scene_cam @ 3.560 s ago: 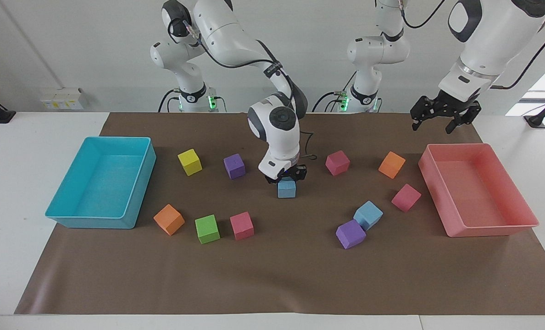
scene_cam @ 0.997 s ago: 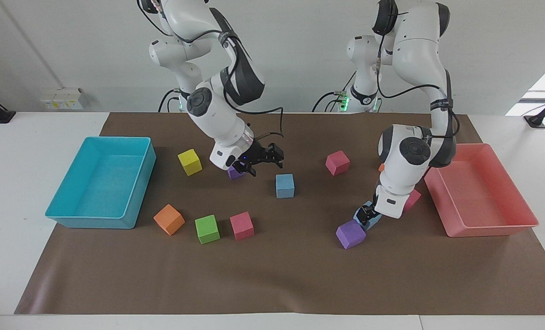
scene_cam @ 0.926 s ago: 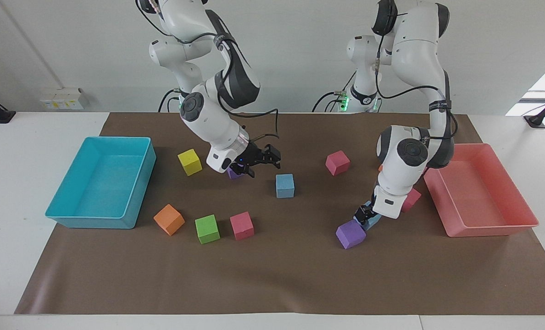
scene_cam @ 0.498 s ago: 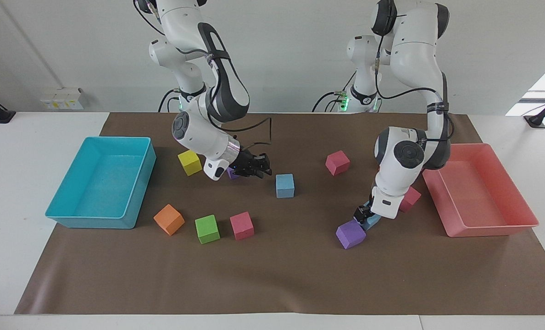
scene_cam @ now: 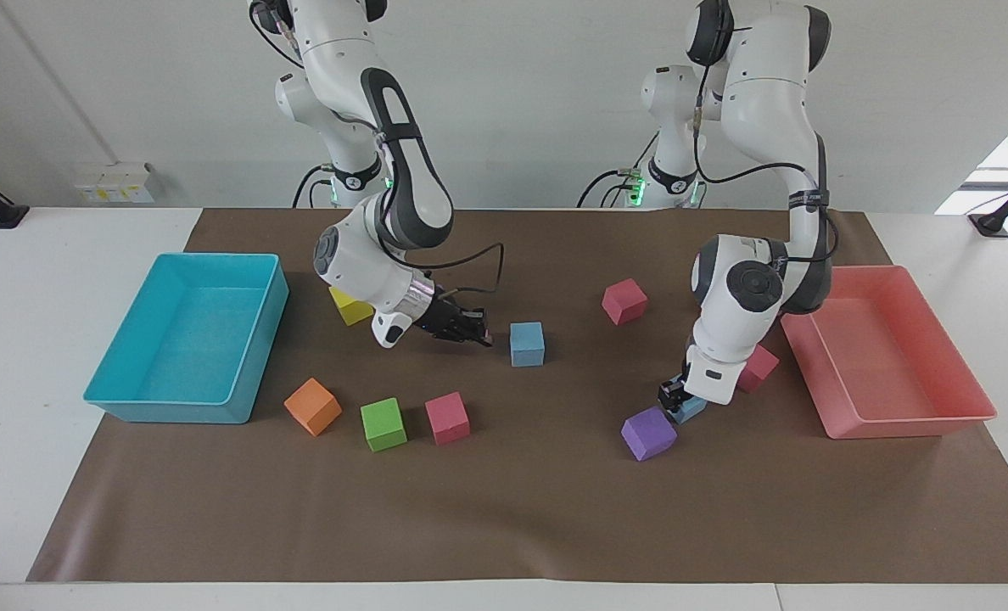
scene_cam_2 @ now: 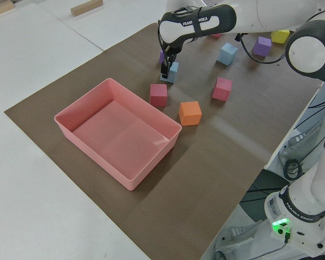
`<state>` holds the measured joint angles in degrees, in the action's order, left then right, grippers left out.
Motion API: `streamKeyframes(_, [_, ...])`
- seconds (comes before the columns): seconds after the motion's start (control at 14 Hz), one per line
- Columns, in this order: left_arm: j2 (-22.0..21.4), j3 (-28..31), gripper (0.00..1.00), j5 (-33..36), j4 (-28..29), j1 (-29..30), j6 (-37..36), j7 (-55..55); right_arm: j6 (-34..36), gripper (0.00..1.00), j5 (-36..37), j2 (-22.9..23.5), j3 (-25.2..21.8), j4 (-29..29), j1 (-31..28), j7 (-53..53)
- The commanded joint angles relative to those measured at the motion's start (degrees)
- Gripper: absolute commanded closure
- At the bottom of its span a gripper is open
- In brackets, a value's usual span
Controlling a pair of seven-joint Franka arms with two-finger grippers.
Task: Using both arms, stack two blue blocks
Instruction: 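Carry the held light blue cube over the cube at the center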
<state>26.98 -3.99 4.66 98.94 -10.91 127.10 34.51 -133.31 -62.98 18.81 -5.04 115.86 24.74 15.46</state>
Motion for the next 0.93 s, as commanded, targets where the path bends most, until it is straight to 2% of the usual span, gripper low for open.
streamKeyframes(0.0, [-4.03, 0.73, 1.0, 1.58, 1.61, 0.19, -0.45, -0.92, -1.69, 1.0, -5.91, -0.53, 0.56, 1.73, -0.83, 5.02])
streamKeyframes(0.14, [-6.84, 1.0, 1.0, 1.58, 1.52, 0.45, -3.25, -2.42, -1.95, 1.0, -9.87, -1.05, 0.56, 3.48, -0.83, 7.03])
streamKeyframes(0.36, [-9.4, 1.0, 1.0, 1.58, 1.43, 0.63, -4.14, -3.57, -2.13, 1.0, -19.0, 0.7, 0.56, 4.89, -0.4, 15.98])
streamKeyframes(0.57, [-11.86, 0.91, 1.0, 1.84, 1.26, -0.51, -6.42, -3.57, -2.3, 1.0, -19.91, 0.88, 0.64, 4.9, -0.4, 16.54])
streamKeyframes(0.85, [-12.48, 0.39, 1.0, 3.86, 0.99, -6.74, -8.01, -2.96, -3.45, 1.0, -19.91, 0.88, 0.64, 5.07, 0.31, 18.28])
